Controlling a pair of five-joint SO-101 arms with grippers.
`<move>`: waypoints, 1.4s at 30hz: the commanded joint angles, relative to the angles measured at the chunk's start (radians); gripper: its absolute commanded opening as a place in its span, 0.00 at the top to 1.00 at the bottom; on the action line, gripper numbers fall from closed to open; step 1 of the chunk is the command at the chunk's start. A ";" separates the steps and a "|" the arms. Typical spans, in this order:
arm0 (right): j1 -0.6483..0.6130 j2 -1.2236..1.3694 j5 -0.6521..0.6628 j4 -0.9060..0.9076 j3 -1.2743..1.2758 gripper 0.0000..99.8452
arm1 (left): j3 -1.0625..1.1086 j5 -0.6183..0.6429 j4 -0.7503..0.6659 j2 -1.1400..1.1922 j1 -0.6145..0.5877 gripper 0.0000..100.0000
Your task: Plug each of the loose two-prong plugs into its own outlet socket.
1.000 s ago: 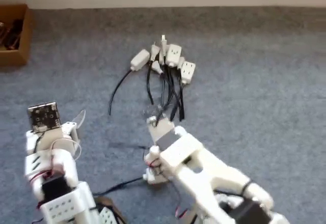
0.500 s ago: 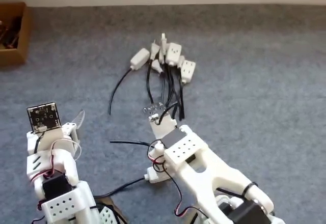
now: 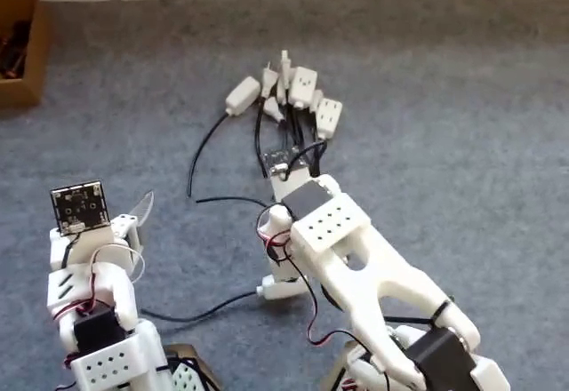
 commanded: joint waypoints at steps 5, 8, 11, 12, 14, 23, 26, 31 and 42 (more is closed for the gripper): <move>0.016 -0.182 -0.020 0.079 -0.050 0.42 | -0.005 0.005 -0.012 0.001 0.013 0.62; 0.051 -0.252 0.026 0.061 -0.051 0.42 | -0.012 -0.003 -0.012 0.002 0.018 0.62; 0.160 -0.334 0.207 0.064 -0.045 0.42 | -0.025 -0.083 0.046 0.004 0.084 0.62; 0.228 -0.366 0.295 0.050 -0.044 0.42 | -0.048 -0.101 0.094 0.004 0.107 0.62; 0.397 -0.423 0.420 0.024 -0.044 0.42 | -0.133 -0.121 0.215 0.004 0.142 0.62; 0.785 -0.627 0.511 -0.205 0.300 0.42 | -0.645 -0.272 0.605 0.099 0.311 0.62; 0.788 -0.680 0.522 -0.328 0.469 0.42 | -0.797 -0.313 0.657 0.306 0.312 0.62; 0.789 -0.757 0.516 -0.507 0.679 0.42 | -1.072 -0.351 0.810 0.754 0.335 0.62; 0.855 -0.914 0.514 -0.602 0.888 0.42 | -1.222 -0.477 0.801 1.257 0.722 0.77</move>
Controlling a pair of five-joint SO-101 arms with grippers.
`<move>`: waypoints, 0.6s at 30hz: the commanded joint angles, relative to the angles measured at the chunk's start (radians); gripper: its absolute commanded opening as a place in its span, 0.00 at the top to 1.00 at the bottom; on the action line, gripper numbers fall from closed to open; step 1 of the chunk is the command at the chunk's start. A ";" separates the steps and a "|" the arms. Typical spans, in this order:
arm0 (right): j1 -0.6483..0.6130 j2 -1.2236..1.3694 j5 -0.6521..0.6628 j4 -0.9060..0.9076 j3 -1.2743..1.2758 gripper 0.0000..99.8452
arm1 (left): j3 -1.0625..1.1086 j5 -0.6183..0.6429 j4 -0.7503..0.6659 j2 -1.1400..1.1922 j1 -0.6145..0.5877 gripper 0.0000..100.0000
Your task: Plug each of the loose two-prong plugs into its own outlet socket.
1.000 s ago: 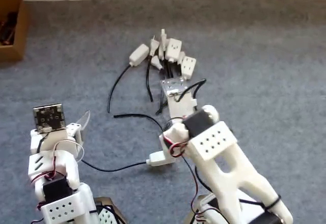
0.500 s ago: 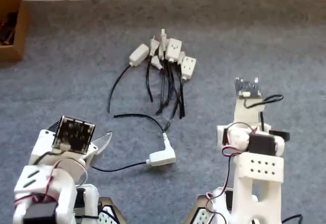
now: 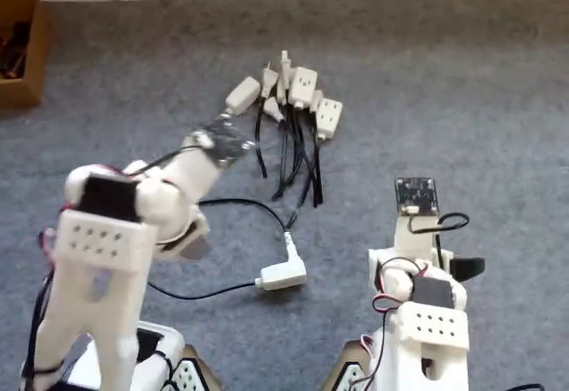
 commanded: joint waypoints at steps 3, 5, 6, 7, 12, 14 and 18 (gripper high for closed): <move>0.110 -0.120 0.005 -0.024 0.061 0.42 | -0.035 -0.005 -0.135 0.170 0.197 0.77; 0.110 -0.180 0.005 -0.022 0.105 0.42 | -0.031 -0.006 -0.180 0.211 0.265 0.77; 0.113 -0.213 0.005 -0.019 0.119 0.42 | -0.028 -0.006 -0.198 0.232 0.297 0.77; 0.113 -0.248 0.005 -0.018 0.133 0.42 | -0.021 -0.009 -0.216 0.249 0.328 0.77; 0.108 -0.390 0.005 0.048 0.177 0.42 | 0.030 -0.035 -0.258 0.332 0.453 0.77; 0.107 -0.435 0.005 0.084 0.179 0.42 | 0.068 -0.035 -0.295 0.348 0.473 0.77; 0.107 -0.493 0.005 0.111 0.183 0.42 | 0.130 -0.038 -0.379 0.384 0.481 0.77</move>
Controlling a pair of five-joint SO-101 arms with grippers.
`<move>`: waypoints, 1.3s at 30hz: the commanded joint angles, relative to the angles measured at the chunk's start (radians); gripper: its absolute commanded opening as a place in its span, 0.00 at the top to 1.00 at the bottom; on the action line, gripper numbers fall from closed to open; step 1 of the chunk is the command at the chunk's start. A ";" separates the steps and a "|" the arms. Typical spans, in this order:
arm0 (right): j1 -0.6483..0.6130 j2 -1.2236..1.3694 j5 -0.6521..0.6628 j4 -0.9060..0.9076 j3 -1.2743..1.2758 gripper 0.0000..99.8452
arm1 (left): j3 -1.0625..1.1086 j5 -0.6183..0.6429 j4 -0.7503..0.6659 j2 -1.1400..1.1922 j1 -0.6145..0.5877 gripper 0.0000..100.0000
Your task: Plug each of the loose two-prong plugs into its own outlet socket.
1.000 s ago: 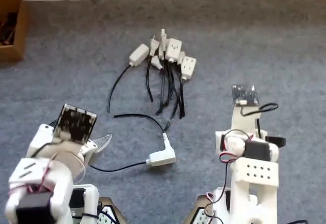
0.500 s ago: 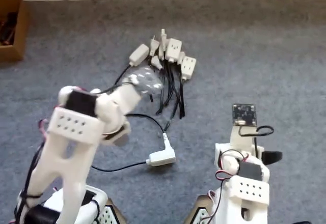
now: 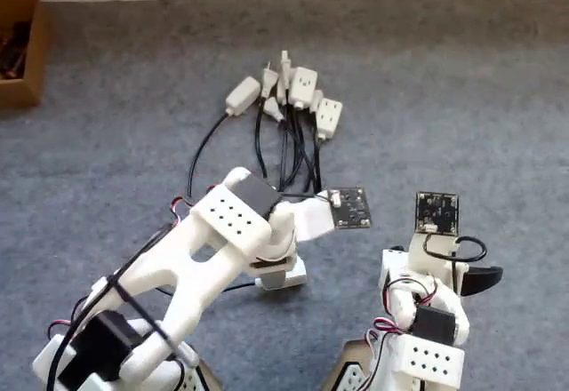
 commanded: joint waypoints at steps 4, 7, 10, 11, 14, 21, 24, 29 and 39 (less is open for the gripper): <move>0.007 -0.076 0.005 0.041 0.022 0.42 | 0.071 -0.009 -0.144 0.064 0.015 0.77; 0.002 -0.074 0.005 0.041 0.024 0.42 | 0.082 -0.009 -0.193 0.122 0.015 0.77; -0.033 -0.074 0.005 0.041 0.025 0.42 | 0.074 -0.009 -0.227 0.171 0.015 0.77; -0.038 -0.074 0.005 0.041 0.025 0.42 | 0.074 -0.009 -0.241 0.185 0.016 0.77; -0.041 -0.082 0.005 0.039 0.053 0.42 | 0.074 -0.023 -0.262 0.202 0.016 0.81; -0.041 -0.082 0.006 0.035 0.056 0.42 | 0.058 -0.138 -0.199 0.194 -0.010 1.00; -0.041 -0.084 0.006 0.035 0.059 0.42 | 0.001 -0.137 -0.147 0.193 -0.056 0.99; -0.042 -0.084 0.009 0.033 0.064 0.42 | -0.197 -0.137 -0.060 0.193 -0.282 0.99; -0.042 -0.084 0.011 0.033 0.065 0.42 | -0.565 -0.144 0.017 0.202 -0.943 0.99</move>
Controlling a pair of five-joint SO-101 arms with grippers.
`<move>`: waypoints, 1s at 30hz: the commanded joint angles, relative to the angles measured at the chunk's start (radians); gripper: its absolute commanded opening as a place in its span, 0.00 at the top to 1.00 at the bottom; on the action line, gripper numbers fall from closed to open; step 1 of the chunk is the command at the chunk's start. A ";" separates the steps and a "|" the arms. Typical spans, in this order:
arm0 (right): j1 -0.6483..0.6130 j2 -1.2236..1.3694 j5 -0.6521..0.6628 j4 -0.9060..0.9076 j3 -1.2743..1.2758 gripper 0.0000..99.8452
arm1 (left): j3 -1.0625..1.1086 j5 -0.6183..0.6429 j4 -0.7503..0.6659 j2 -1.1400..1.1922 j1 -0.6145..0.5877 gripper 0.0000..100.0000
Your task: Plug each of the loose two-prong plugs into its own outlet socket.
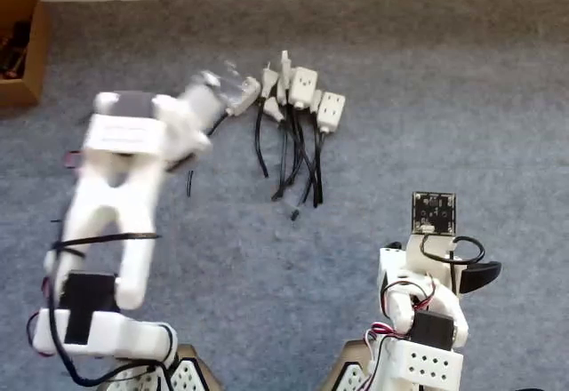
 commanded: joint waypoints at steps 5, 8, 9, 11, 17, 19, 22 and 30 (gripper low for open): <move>-0.012 -0.019 0.009 -0.001 0.062 0.42 | -0.173 -0.110 0.008 0.002 -0.415 0.99; -0.013 -0.019 0.009 0.002 0.062 0.42 | -0.186 -0.132 -0.002 0.044 -0.483 0.99; -0.013 -0.019 0.009 0.002 0.062 0.42 | -0.186 -0.132 -0.035 0.067 -0.498 0.99; -0.013 -0.019 0.009 0.002 0.062 0.42 | -0.186 -0.133 -0.103 0.127 -0.512 0.99; -0.013 -0.019 0.009 0.002 0.062 0.42 | -0.232 -0.124 -0.172 0.321 -0.478 0.99; -0.013 -0.019 0.009 0.002 0.064 0.42 | -0.289 -0.100 -0.170 0.369 -0.470 0.99; -0.013 -0.019 0.009 0.001 0.064 0.42 | -0.374 -0.097 -0.133 0.409 -0.397 1.00; -0.013 -0.019 0.009 0.002 0.064 0.42 | -0.544 -0.026 -0.043 0.429 -0.120 0.99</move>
